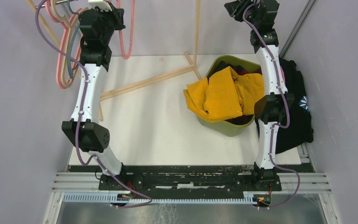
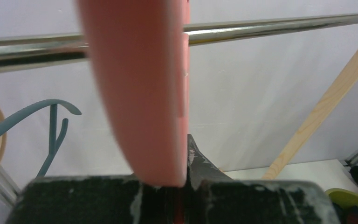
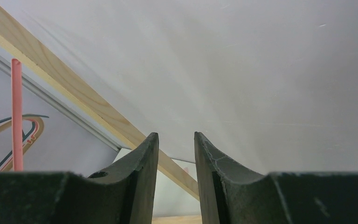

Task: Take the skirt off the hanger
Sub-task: Place the hanger at the clothesline.

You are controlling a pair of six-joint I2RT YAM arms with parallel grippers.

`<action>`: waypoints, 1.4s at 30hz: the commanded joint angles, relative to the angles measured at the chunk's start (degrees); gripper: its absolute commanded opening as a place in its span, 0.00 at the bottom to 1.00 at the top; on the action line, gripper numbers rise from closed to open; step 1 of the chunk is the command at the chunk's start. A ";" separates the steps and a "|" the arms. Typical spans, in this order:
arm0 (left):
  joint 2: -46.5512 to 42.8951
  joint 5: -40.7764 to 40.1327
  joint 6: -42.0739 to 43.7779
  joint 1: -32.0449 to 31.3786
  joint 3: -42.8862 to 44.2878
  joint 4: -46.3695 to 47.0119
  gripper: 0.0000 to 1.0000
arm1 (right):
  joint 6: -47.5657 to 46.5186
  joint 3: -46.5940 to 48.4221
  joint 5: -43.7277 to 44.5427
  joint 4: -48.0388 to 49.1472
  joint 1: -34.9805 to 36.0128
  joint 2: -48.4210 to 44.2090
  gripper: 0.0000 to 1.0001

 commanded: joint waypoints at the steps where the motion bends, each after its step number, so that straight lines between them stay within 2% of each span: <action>1: 1.54 4.50 -4.78 0.84 4.47 1.61 0.03 | 0.78 2.00 -0.82 3.76 -0.22 0.57 0.39; 9: 5.37 6.42 -6.75 2.25 9.00 -0.61 0.03 | 0.87 2.05 -0.83 3.84 -0.52 0.76 0.39; 18: 3.75 3.81 -5.04 2.15 4.63 -1.70 0.03 | 1.21 1.31 -0.83 4.61 -0.52 0.82 0.39; 25: 3.58 0.02 -4.10 2.13 3.10 -3.14 0.03 | 1.37 1.14 -1.18 4.78 -0.60 0.80 0.39; 35: 4.86 -5.04 -4.12 2.17 5.80 -5.92 0.03 | 1.85 0.88 -1.53 5.33 -0.83 0.30 0.37; 42: 6.34 -14.27 -0.77 2.04 9.41 -11.42 0.03 | 1.89 0.07 -1.62 5.58 -1.00 -0.53 0.37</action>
